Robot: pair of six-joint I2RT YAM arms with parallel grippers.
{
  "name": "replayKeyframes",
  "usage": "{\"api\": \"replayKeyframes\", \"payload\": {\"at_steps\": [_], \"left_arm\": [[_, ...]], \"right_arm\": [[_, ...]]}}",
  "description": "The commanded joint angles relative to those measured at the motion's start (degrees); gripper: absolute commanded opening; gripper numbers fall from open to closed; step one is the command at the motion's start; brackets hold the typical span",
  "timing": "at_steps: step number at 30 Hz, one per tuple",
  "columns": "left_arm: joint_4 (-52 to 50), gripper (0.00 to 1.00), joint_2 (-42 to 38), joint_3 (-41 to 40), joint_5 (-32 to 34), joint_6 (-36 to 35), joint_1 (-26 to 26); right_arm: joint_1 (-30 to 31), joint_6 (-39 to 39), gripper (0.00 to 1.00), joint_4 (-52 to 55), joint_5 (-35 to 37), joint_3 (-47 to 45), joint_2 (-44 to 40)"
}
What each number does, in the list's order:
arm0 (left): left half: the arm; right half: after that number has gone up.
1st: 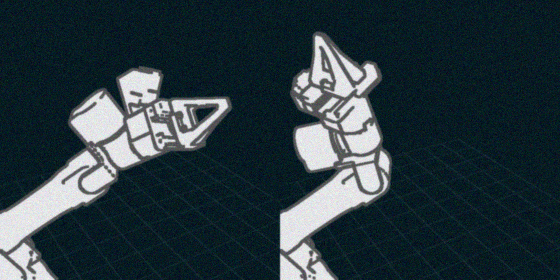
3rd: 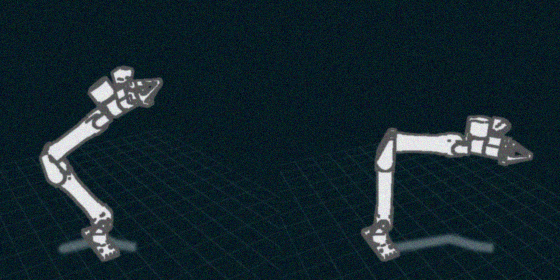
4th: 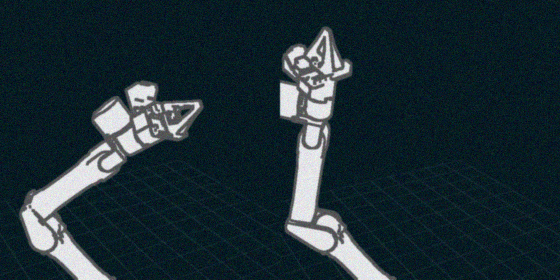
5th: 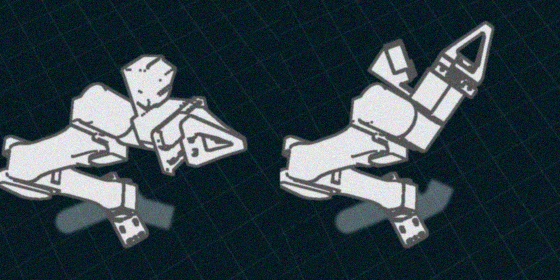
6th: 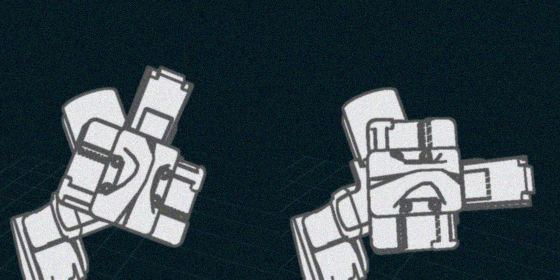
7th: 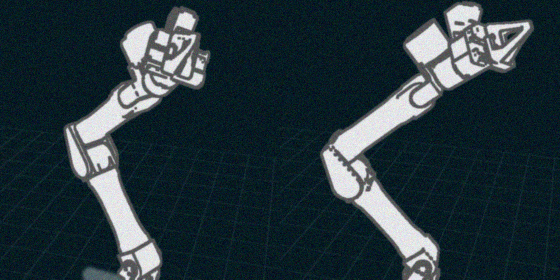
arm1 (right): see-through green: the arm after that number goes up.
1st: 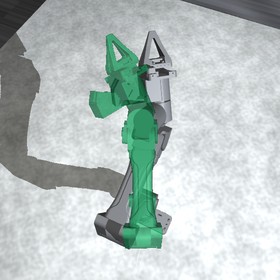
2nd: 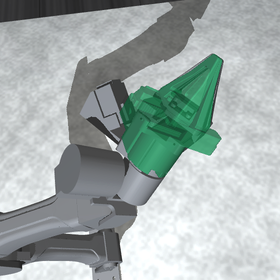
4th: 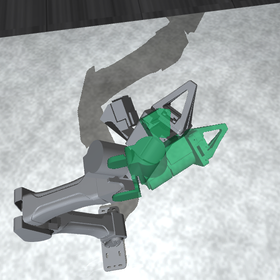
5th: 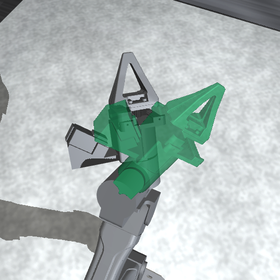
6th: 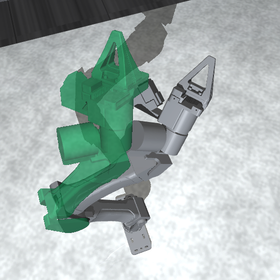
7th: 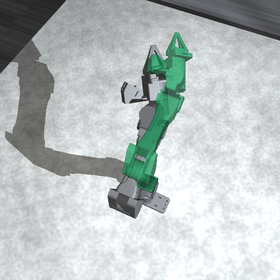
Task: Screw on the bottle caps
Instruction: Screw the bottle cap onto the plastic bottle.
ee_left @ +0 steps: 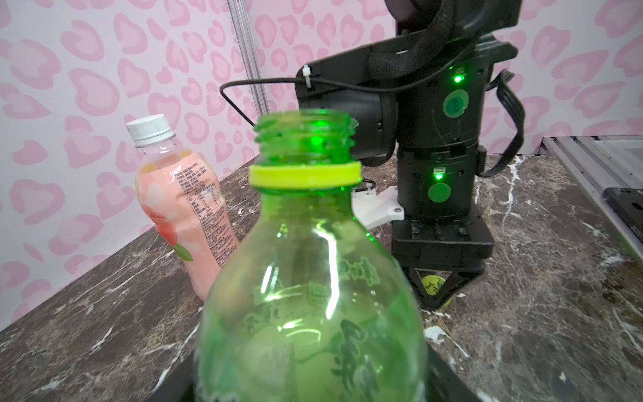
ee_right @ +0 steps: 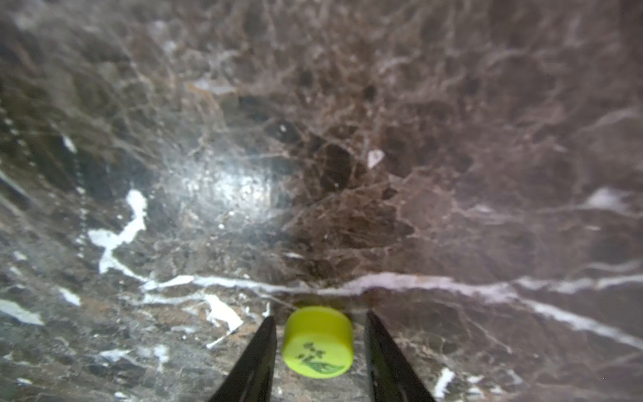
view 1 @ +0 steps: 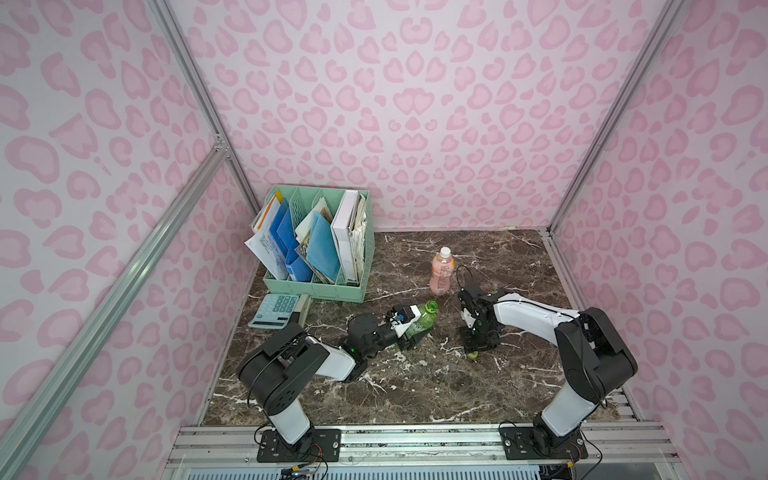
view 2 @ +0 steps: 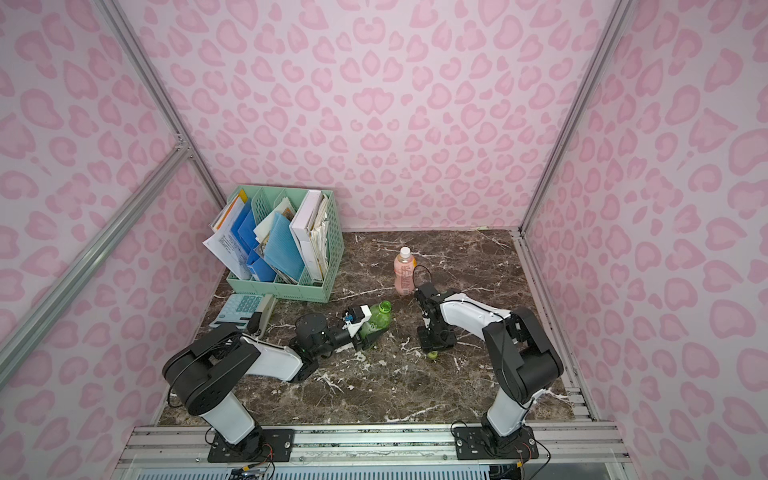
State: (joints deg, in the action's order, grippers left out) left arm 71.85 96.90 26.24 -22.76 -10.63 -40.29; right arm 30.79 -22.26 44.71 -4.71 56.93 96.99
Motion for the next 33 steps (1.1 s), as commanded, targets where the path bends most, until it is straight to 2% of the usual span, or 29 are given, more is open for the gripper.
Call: {"api": "replayKeyframes", "payload": {"at_steps": [1,15,22,28,33], "left_arm": [[-0.5,0.70,0.2,0.4,-0.3,0.2,0.1],[-1.1,0.70,-0.2,0.5,-0.3,0.3,0.0],[-1.5,0.70,-0.4,0.6,-0.4,0.4,0.1],[-1.9,0.70,-0.1,0.9,-1.5,0.3,0.0],[-2.9,0.70,0.0,0.9,-3.0,-1.7,-0.1]], "right_arm": [[0.5,-0.4,0.44,1.2,0.1,-0.1,-0.7],[1.1,-1.0,0.42,0.3,1.9,-0.6,-0.2],[1.4,-1.0,0.33,-0.1,2.0,-1.1,-0.2],[1.6,-0.3,0.31,2.7,2.2,0.6,-2.9],[1.7,2.0,0.31,7.5,-1.5,5.0,-7.6]]}}
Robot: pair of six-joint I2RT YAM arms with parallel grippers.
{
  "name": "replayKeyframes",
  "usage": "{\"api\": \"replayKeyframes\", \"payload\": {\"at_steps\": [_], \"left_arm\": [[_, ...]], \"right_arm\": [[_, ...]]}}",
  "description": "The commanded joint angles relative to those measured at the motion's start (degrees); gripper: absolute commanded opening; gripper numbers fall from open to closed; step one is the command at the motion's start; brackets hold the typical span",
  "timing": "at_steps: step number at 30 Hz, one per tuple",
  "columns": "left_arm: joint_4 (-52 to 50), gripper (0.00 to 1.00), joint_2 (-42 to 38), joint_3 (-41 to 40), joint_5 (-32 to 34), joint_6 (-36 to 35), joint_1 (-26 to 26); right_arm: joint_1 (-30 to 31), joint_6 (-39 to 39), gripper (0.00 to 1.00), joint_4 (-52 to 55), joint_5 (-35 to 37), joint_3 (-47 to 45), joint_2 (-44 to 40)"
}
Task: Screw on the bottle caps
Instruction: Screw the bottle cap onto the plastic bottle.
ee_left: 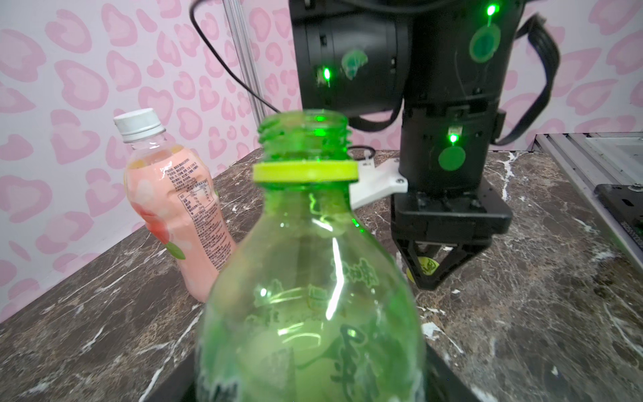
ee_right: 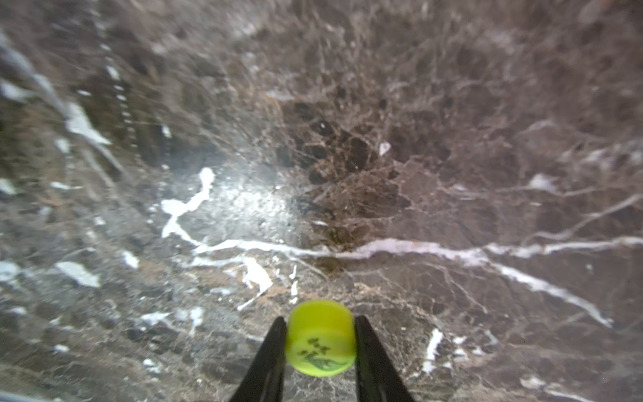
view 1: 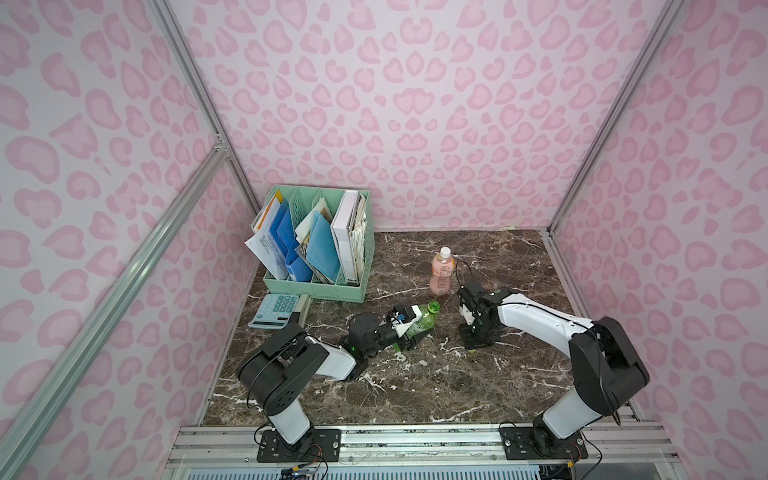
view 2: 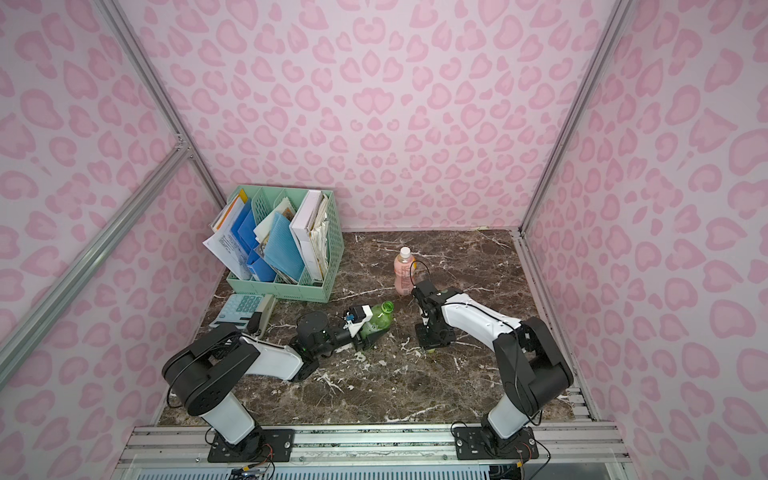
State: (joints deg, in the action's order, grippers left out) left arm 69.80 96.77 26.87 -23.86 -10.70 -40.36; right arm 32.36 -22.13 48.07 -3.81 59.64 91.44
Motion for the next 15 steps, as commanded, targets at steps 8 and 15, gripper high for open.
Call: {"api": "replayKeyframes", "payload": {"at_steps": [8,15], "left_arm": [[-3.9,0.69,-0.4,1.3,-5.4,-3.1,-0.2],[-4.7,0.69,-0.3,1.6,-6.3,-3.7,-0.3]], "right_arm": [[0.9,5.9,0.30,14.2,-6.7,12.9,-6.7],[1.0,9.1,0.30,19.3,-11.2,22.6,-8.3]]}}
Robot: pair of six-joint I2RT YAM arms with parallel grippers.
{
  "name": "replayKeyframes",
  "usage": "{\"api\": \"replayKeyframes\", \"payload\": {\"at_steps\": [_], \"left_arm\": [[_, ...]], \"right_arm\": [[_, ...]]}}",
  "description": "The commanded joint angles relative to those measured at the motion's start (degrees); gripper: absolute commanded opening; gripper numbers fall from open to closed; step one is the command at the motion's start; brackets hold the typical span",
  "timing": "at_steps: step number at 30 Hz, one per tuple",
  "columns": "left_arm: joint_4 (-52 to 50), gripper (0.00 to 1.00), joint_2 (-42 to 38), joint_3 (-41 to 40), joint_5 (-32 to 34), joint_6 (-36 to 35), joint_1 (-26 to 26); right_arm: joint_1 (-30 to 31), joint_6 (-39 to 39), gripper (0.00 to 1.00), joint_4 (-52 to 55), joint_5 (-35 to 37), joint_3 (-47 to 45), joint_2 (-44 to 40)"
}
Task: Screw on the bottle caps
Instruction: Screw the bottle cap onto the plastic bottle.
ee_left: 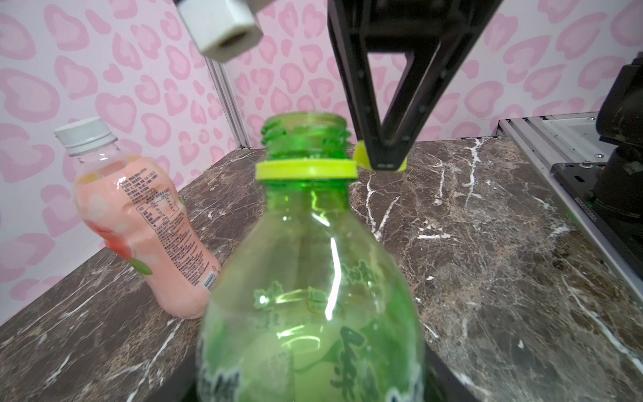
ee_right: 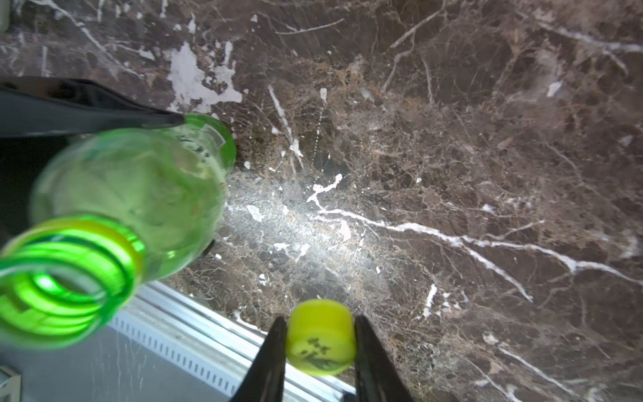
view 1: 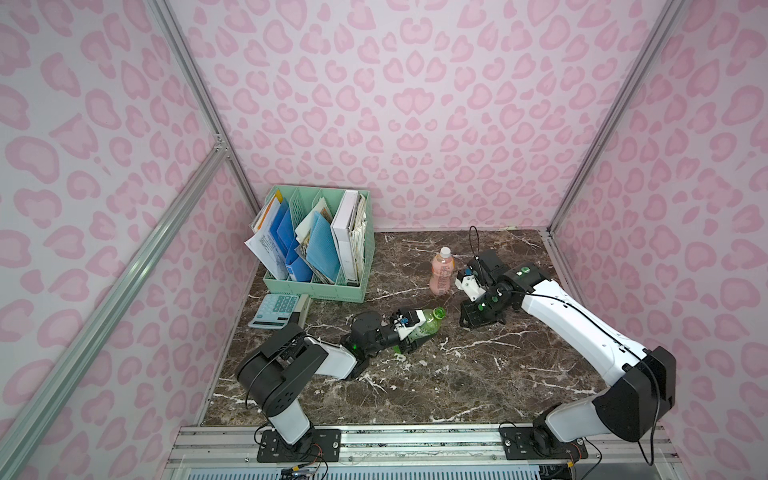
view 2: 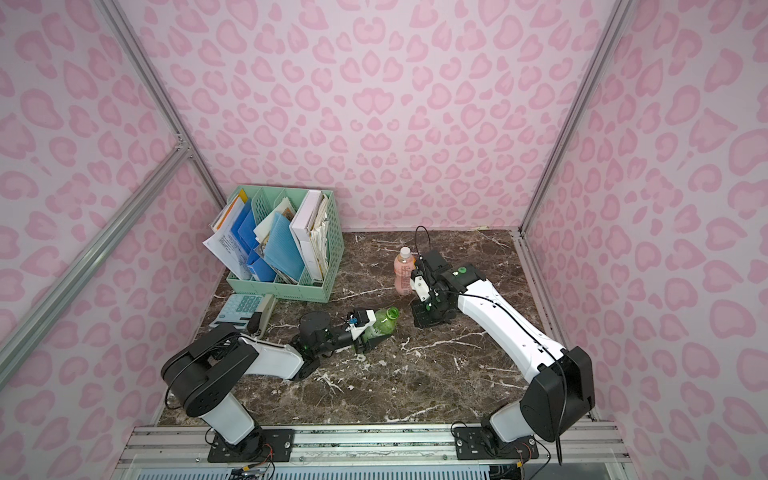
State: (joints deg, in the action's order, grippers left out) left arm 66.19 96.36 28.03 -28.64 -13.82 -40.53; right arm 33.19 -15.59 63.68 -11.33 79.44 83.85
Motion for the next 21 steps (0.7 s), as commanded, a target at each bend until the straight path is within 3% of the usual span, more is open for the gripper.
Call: {"api": "replayKeyframes", "payload": {"at_steps": [1,12,21], "left_arm": [[-0.9,0.69,0.3,0.5,-1.7,-0.4,-0.1],[1.9,0.67,0.6,0.1,-5.2,0.1,-0.2],[3.0,0.66,0.3,0.1,-6.4,0.6,-0.3]], "right_arm": [[0.1,2.7,0.30,3.9,-4.5,3.6,-0.8],[0.5,4.7,0.29,0.5,-12.7,5.5,0.1],[0.6,5.4,0.29,-1.6,-15.2,5.6,1.4]]}}
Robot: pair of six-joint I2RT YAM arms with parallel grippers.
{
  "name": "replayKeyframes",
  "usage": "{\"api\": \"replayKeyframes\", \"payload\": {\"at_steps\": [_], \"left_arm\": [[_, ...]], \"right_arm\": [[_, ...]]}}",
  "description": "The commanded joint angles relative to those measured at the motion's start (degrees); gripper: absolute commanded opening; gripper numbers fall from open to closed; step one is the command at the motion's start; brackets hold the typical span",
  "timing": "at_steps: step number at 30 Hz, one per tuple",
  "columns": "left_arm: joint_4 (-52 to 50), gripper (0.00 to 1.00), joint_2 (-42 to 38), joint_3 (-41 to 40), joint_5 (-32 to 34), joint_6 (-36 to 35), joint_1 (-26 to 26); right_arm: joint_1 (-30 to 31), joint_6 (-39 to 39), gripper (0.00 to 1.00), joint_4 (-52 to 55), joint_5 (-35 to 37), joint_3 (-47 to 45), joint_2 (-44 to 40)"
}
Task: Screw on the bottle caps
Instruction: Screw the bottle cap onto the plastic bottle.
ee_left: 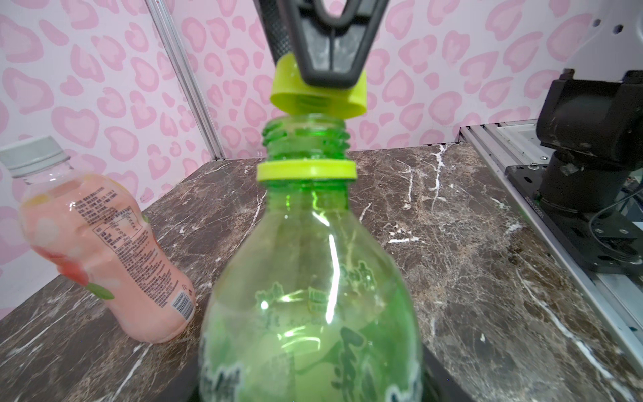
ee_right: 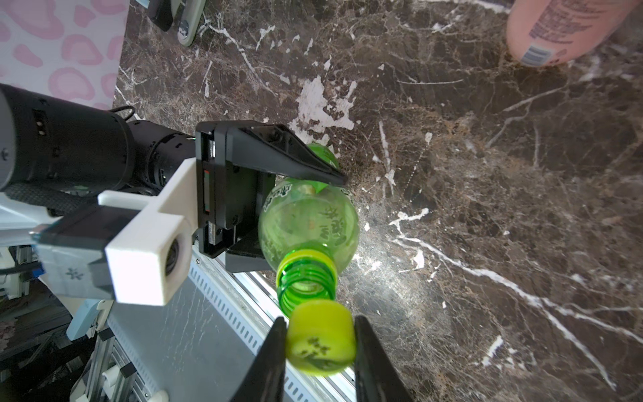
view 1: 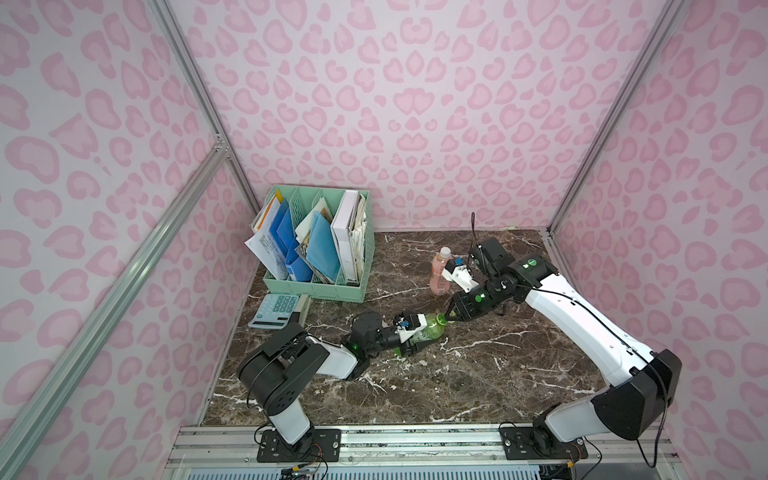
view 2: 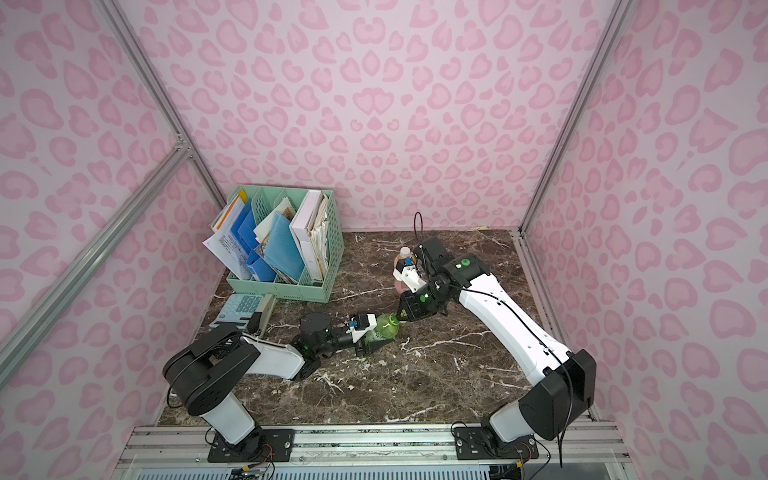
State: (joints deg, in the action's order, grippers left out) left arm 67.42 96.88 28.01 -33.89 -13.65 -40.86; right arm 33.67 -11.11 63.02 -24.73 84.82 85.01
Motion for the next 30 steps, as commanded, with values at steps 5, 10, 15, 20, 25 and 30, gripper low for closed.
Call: {"api": "replayKeyframes", "payload": {"at_steps": [5,10,15,20,25,30], "left_arm": [[0.7,0.65,-0.8,0.5,-1.6,0.5,0.0],[0.7,0.65,-0.9,0.5,-1.9,0.6,-0.2],[1.5,0.65,-0.6,0.7,-1.9,1.6,-0.2],[1.8,0.65,-0.1,0.7,-0.7,1.9,-0.1],[1.7,0.65,-0.2,0.6,0.2,2.0,-0.2],[2.3,0.65,-0.3,0.5,-0.2,2.0,-0.1]], "right_arm": [[0.7,1.1,0.29,-1.6,-2.3,0.0,1.0],[1.2,1.1,0.28,-1.4,-2.1,0.0,1.5],[1.7,1.0,0.28,-1.0,-2.1,0.0,1.4],[2.3,0.8,0.29,-1.1,-2.3,-0.2,1.0],[2.7,0.7,0.28,-1.3,-2.5,-0.5,0.8],[2.8,0.5,0.29,-1.3,-1.8,-0.6,0.9]]}}
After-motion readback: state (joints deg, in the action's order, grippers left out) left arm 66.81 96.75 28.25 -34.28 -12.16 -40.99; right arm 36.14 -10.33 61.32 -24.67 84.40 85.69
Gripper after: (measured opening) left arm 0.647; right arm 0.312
